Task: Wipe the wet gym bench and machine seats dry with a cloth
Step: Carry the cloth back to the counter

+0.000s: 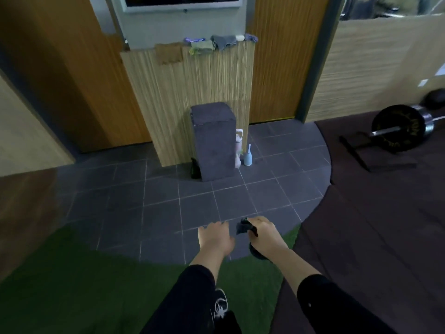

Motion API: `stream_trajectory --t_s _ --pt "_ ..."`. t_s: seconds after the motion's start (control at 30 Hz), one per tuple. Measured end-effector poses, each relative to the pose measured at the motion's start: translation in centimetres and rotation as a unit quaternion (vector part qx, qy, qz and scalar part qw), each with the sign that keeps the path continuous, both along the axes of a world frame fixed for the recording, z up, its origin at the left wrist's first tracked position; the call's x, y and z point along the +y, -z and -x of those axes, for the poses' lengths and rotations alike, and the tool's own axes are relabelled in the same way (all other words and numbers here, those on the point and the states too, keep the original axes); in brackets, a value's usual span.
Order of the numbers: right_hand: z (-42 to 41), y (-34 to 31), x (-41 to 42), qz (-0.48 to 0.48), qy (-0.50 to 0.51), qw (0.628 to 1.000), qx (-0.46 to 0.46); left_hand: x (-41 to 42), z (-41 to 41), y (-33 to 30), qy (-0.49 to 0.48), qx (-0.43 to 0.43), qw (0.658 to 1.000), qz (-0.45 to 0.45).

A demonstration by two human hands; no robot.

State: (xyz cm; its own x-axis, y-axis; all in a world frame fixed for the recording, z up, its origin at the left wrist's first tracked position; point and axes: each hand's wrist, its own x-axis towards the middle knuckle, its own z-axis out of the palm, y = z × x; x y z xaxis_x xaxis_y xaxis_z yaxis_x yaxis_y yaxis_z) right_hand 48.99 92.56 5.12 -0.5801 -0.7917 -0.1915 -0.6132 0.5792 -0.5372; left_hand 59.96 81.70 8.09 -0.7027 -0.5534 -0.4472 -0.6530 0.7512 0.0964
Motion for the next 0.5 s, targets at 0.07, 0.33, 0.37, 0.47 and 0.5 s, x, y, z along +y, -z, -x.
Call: stream_trajectory --t_s 0.07,0.33,0.37,0.47,0.5 --pt "2.8 0.2 -3.7 0.009 0.013 1.000 -0.003 -4.2 2.9 -0.3 0.006 0.007 1.000 0.002" --pt "11.8 0.3 -15.1 0.006 0.031 0.999 -0.026 -16.2 12.6 0.1 0.022 0.004 1.000 0.004" --pt "12.9 0.4 -16.4 0.008 0.031 0.999 -0.028 -17.4 13.9 0.1 0.027 0.004 1.000 0.004" --pt "16.9 0.7 -20.5 0.010 0.024 0.999 -0.030 -21.1 18.1 0.4 0.030 0.011 0.999 0.005" --pt "18.4 0.9 -22.0 0.009 0.017 0.999 -0.029 -22.4 19.6 0.6 0.030 0.011 0.999 0.006"
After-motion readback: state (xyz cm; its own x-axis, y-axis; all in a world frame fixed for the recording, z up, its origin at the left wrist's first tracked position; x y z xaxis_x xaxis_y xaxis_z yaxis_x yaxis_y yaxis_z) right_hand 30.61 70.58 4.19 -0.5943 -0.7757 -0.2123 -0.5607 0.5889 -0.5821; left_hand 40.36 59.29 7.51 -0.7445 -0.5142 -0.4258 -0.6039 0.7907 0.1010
